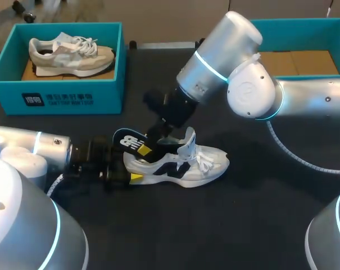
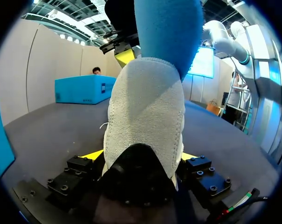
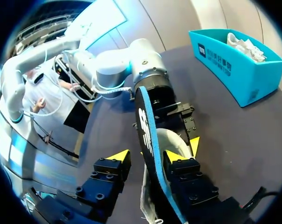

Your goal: Take the shoe out of the shoebox, open the shoe tongue, remove and reinsert the insole, then place the shoe into the shoebox

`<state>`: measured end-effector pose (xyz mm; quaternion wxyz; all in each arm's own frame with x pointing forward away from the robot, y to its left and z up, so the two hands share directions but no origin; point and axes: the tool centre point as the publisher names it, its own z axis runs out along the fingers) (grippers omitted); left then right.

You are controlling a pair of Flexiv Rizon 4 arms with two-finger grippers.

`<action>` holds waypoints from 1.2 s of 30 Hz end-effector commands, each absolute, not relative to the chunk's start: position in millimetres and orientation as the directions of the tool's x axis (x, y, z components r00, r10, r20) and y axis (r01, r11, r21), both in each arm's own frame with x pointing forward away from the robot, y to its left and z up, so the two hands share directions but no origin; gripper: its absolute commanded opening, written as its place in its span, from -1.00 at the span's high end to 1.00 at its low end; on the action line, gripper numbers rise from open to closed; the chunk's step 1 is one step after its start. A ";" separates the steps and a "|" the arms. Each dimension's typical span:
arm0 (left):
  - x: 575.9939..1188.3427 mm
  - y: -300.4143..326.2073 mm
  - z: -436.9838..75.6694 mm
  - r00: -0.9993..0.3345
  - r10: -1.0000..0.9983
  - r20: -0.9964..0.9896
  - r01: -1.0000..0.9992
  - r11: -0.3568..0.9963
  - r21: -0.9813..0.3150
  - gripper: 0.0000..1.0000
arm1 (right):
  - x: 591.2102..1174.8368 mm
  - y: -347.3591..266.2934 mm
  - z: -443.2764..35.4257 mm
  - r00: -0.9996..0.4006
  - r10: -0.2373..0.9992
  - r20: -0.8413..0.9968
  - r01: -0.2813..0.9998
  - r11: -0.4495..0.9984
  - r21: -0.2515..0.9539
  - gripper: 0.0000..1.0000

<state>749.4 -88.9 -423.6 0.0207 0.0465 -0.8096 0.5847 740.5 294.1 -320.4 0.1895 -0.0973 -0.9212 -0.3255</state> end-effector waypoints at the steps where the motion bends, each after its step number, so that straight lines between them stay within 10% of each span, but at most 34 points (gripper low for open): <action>1: 749.0 -89.5 -424.3 -0.995 -0.053 0.088 -0.100 0.312 -0.945 1.00 | 743.3 300.2 -324.7 -0.909 0.049 0.415 0.300 0.768 0.566 0.22; 7: 749.0 -89.5 -424.3 -0.995 -0.053 0.088 -0.100 0.312 -0.945 1.00 | 744.7 302.0 -322.8 -0.909 0.044 0.414 0.294 0.771 0.564 1.00; 36: 749.0 -89.5 -424.3 -0.995 -0.053 0.088 -0.100 0.312 -0.945 1.00 | 781.1 322.7 -242.8 -0.963 0.057 0.265 0.237 0.655 0.718 1.00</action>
